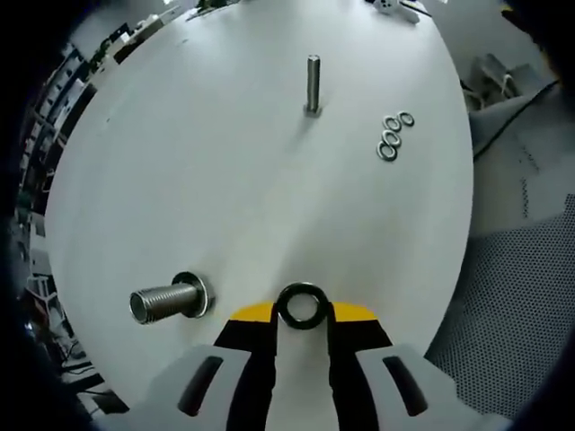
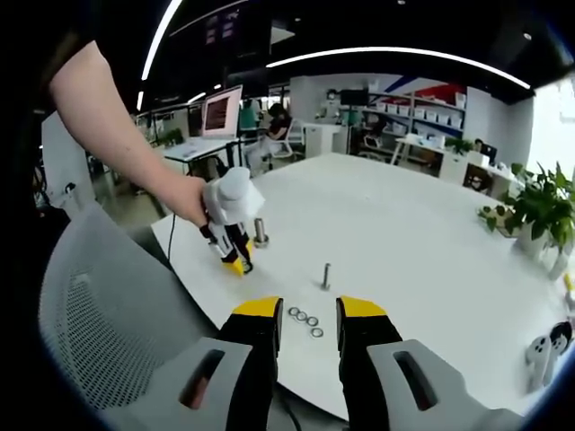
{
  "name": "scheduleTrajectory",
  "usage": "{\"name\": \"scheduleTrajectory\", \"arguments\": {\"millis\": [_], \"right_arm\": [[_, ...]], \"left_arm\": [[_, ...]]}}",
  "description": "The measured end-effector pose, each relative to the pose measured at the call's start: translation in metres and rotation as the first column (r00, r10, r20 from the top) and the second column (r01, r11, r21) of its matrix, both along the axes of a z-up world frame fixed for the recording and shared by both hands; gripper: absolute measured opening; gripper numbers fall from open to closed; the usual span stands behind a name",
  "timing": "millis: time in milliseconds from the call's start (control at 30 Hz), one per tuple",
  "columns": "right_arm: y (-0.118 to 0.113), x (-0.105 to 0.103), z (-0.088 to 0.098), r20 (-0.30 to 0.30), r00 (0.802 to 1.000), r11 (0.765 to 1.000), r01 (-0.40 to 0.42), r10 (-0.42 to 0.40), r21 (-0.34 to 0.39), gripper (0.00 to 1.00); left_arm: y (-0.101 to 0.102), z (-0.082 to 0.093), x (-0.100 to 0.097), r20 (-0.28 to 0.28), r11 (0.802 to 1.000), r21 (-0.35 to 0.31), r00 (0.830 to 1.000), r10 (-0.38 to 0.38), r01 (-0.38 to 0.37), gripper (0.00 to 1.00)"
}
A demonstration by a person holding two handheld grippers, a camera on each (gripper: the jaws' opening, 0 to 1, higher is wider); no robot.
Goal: Place the washer onto the threaded stud by aligning its center hole with the stud, sliding it down to the base, and recovering from edge contact or off-axis alignment until the washer reaches the visible bottom stop.
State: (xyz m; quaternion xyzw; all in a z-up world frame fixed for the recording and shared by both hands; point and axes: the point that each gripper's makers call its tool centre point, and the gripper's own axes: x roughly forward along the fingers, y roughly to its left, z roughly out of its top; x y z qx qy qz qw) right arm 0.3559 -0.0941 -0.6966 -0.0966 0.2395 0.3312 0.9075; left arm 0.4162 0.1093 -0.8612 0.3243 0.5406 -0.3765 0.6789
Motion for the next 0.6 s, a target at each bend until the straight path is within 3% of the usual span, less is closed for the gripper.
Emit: {"name": "scheduleTrajectory", "arguments": {"millis": [600], "right_arm": [[0.001, 0.000, -0.001, -0.006, 1.000, 1.000, -0.004, 0.004, -0.002, 0.26]], "left_arm": [[0.009, 0.028, 0.012, 0.040, 0.999, -0.048, 0.999, 0.013, -0.011, 0.19]]}}
